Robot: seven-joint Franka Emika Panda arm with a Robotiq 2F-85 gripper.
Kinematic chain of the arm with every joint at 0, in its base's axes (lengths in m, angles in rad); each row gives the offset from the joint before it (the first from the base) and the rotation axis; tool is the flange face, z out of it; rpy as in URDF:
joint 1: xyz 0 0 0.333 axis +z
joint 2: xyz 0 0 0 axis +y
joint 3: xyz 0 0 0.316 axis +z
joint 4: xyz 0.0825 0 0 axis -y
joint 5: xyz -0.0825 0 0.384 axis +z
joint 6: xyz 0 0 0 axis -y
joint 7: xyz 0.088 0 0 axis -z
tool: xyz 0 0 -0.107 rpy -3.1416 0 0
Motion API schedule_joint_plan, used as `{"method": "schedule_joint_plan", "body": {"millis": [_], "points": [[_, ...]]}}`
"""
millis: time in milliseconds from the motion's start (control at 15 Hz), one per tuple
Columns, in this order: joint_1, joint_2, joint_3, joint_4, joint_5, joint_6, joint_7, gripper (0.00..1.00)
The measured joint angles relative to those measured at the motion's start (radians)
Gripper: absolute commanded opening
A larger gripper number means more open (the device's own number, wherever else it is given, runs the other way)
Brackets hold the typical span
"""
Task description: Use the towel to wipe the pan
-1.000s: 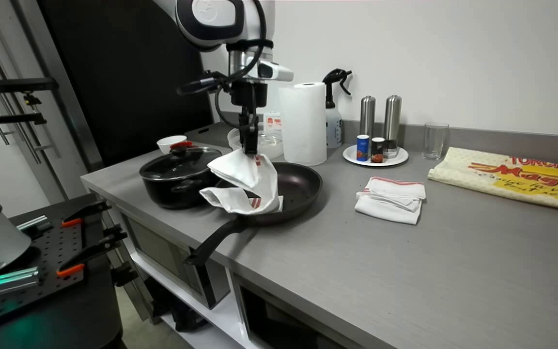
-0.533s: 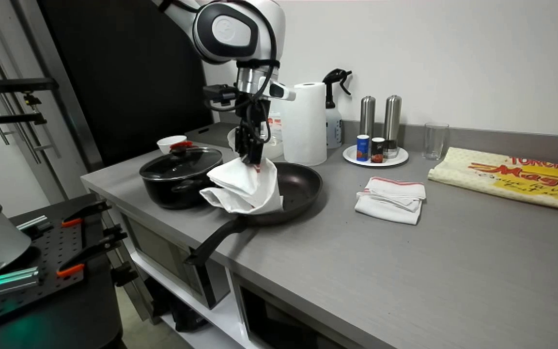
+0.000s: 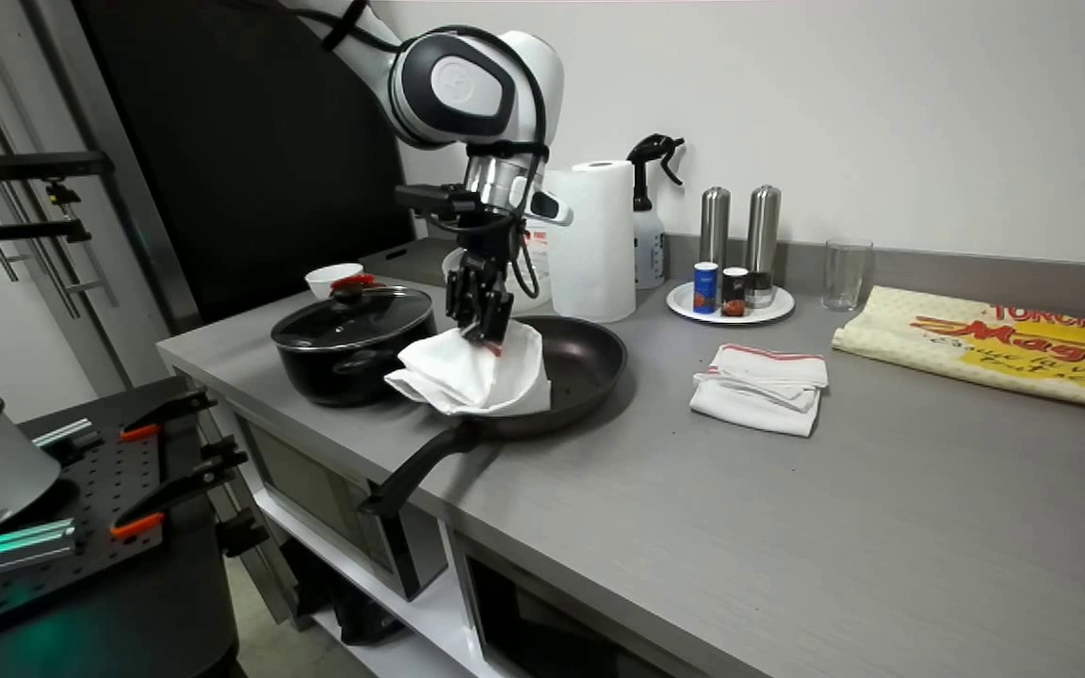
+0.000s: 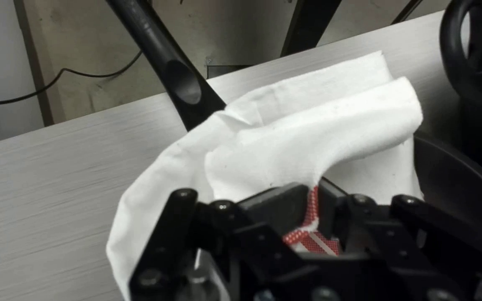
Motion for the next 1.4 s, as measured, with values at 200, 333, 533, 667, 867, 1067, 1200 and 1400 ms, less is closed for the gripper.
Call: {"method": "schedule_joint_plan", "body": {"millis": [200,333,533,667,867,1067,1200,1400], "points": [[-0.002,0.012,-0.008,0.001,-0.041,0.0,0.0,0.55],[-0.002,0.011,-0.009,0.002,-0.065,0.0,0.002,0.69],[-0.001,0.0,-0.01,0.003,-0.089,0.016,0.006,0.91],[-0.001,-0.033,-0.012,-0.004,-0.103,0.058,0.011,1.0],[-0.002,-0.108,-0.025,-0.015,-0.106,0.148,0.044,1.0],[-0.008,-0.166,-0.036,-0.026,-0.104,0.216,0.086,1.0],[-0.009,-0.188,-0.042,-0.035,-0.104,0.24,0.11,1.0],[-0.009,-0.202,-0.048,-0.053,-0.104,0.26,0.145,1.0]]}}
